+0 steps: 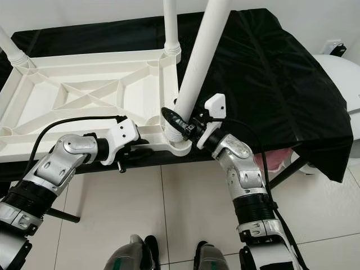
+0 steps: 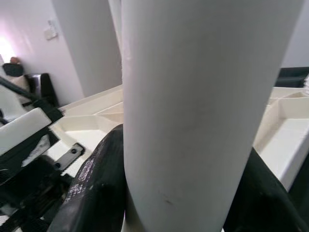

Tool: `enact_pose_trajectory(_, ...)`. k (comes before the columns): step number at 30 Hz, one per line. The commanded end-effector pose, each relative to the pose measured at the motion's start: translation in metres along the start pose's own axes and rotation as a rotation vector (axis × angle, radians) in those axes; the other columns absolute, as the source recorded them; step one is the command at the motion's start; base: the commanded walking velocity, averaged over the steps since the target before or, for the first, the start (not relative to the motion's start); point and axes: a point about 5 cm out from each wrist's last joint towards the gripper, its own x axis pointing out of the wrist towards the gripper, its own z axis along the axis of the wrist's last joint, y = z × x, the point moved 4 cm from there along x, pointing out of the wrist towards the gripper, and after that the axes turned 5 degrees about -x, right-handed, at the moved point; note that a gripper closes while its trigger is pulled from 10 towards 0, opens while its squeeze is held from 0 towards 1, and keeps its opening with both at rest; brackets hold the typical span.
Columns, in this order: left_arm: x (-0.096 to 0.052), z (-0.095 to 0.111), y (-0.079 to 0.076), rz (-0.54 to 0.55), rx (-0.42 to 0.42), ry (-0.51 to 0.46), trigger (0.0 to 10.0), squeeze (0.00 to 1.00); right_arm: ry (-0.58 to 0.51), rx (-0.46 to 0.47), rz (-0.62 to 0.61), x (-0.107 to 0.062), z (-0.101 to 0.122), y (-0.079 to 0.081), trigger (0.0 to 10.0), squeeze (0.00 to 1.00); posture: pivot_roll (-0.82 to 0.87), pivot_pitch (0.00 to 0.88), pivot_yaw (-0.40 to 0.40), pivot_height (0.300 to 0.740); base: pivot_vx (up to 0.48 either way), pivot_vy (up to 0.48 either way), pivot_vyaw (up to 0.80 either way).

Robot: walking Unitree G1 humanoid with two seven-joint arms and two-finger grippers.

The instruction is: Building children table

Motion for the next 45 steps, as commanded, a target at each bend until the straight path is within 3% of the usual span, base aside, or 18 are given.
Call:
enact_pose_trajectory(1, -0.001, 0.015, -0.01, -0.124, 0.06, -0.028, 10.0, 0.0, 0.013, -0.019, 0.052, 0.003, -0.002, 0.008, 10.0, 0.0, -0.11, 0.18, 0.076, 0.74, 0.0, 0.0, 0.0)
enact_pose_trajectory(11, -0.001, 0.014, -0.009, -0.113, 0.054, -0.027, 10.0, 0.0, 0.038, -0.048, 0.097, 0.0, -0.004, 0.011, 10.0, 0.0, -0.11, 0.179, 0.068, 0.74, 0.0, 0.0, 0.0)
enact_pose_trajectory(19, -0.004, 0.01, -0.006, -0.099, 0.044, -0.015, 10.0, 0.0, 0.083, -0.11, 0.079, -0.013, -0.006, -0.005, 10.0, 0.0, -0.12, 0.172, 0.069, 0.74, 0.0, 0.0, 0.0)
enact_pose_trajectory(28, -0.004, 0.01, -0.005, -0.099, 0.044, -0.011, 10.0, 0.0, 0.098, -0.129, 0.075, -0.018, -0.008, -0.009, 10.0, 0.0, -0.12, 0.173, 0.073, 0.74, 0.0, 0.0, 0.0)
enact_pose_trajectory(45, -0.006, 0.01, -0.003, -0.091, 0.041, -0.009, 10.0, 0.0, 0.081, -0.151, 0.178, -0.012, -0.008, 0.016, 10.0, 0.0, -0.12, 0.183, 0.077, 0.74, 0.0, 0.0, 0.0)
